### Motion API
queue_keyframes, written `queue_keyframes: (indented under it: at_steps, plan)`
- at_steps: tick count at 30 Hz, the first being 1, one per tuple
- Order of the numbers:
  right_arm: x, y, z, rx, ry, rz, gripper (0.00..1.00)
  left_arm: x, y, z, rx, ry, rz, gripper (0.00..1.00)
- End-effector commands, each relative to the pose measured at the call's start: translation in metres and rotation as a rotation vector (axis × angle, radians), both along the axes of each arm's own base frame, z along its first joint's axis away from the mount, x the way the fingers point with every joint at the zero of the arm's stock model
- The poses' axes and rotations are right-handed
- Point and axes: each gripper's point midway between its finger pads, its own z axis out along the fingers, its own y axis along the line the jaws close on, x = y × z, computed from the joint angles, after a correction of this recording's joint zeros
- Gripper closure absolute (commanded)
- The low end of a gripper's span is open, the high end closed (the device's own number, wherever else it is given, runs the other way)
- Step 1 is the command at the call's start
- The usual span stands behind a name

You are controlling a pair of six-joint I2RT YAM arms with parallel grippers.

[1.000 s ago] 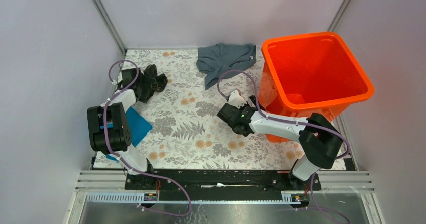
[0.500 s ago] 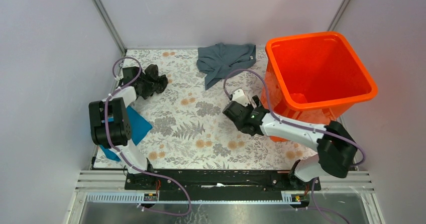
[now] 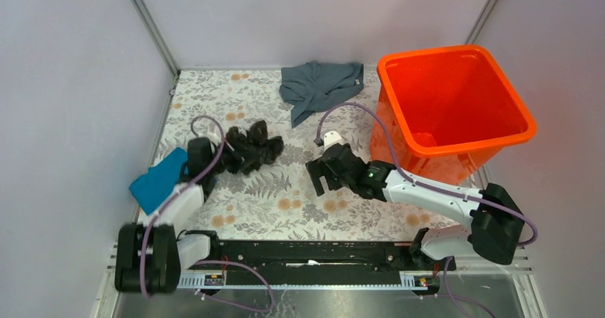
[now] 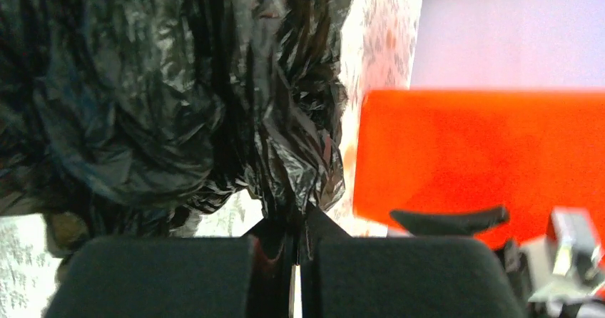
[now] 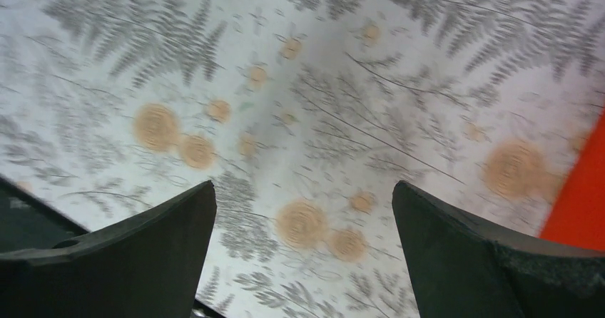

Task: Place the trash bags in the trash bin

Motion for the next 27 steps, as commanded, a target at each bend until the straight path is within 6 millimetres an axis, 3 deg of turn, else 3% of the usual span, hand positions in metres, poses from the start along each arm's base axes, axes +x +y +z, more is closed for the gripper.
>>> queue_keyframes:
  at_steps: [1, 4, 10, 14, 16, 18, 20, 25, 27]
  plan:
    - [0.003, 0.050, 0.023, 0.257, 0.001, 0.030, 0.00, -0.050, -0.026, -0.002, -0.124, -0.059, -0.089, 1.00]
    - [0.006, 0.065, 0.024, 0.303, 0.034, 0.014, 0.06, -0.081, -0.039, -0.022, -0.176, -0.007, -0.118, 1.00]
    - [0.009, 0.093, 0.009, 0.313, 0.094, 0.065, 0.11, -0.111, -0.057, -0.039, -0.163, 0.050, -0.163, 1.00]
    - [0.017, 0.099, -0.009, 0.272, 0.106, 0.046, 0.15, -0.121, -0.059, -0.046, -0.159, 0.074, -0.181, 1.00]
    - [0.015, 0.105, -0.006, 0.280, 0.111, 0.086, 0.13, -0.125, -0.060, -0.049, -0.161, 0.081, -0.182, 1.00]
    - [0.017, 0.119, 0.007, 0.342, 0.088, 0.124, 0.05, -0.129, -0.062, -0.050, -0.164, 0.084, -0.193, 1.00]
    - [0.025, 0.120, 0.006, 0.346, 0.054, 0.104, 0.01, -0.131, -0.063, -0.051, -0.161, 0.084, -0.205, 1.00]
    - [0.043, 0.140, 0.016, 0.381, 0.018, 0.092, 0.00, -0.135, -0.064, -0.055, -0.156, 0.098, -0.216, 1.00]
    - [0.053, 0.149, 0.012, 0.404, 0.014, 0.045, 0.02, -0.137, -0.065, -0.056, -0.155, 0.102, -0.220, 1.00]
